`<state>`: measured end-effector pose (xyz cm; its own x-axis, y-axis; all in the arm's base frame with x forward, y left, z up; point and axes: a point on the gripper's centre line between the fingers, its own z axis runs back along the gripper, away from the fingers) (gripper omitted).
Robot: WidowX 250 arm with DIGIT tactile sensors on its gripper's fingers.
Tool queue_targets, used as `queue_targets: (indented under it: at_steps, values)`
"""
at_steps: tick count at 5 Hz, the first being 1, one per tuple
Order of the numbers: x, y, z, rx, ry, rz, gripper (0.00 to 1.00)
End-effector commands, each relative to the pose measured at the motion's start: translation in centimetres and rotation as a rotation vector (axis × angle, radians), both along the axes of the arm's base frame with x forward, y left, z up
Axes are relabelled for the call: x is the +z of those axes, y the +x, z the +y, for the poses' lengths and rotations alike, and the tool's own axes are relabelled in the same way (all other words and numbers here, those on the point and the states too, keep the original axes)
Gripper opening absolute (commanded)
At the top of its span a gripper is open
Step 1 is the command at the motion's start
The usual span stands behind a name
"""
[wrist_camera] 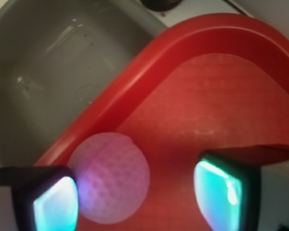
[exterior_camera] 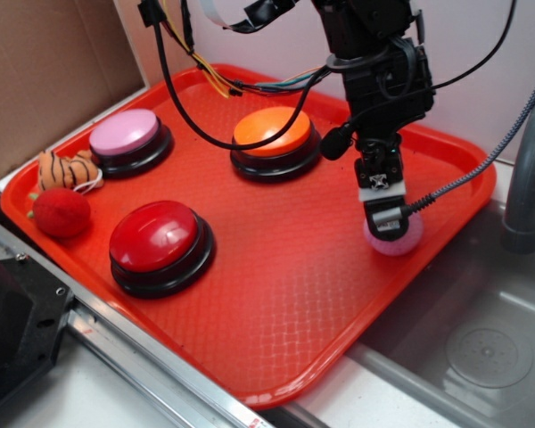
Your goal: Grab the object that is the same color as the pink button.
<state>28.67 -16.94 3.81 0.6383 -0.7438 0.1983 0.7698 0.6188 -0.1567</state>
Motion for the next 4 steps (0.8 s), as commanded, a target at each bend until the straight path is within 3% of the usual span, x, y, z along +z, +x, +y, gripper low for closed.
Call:
queue_targets:
  at_steps: [1,2,4]
  values:
    - [0.3,-0.7,-2.5,-0.064,0.012,0.038,1.00]
    - [-0.2,-1.4,-3.0,-0.089,0.005,0.087,0.00]
    - [-0.2,-1.7,-3.1,-0.083,0.017,0.084,0.00]
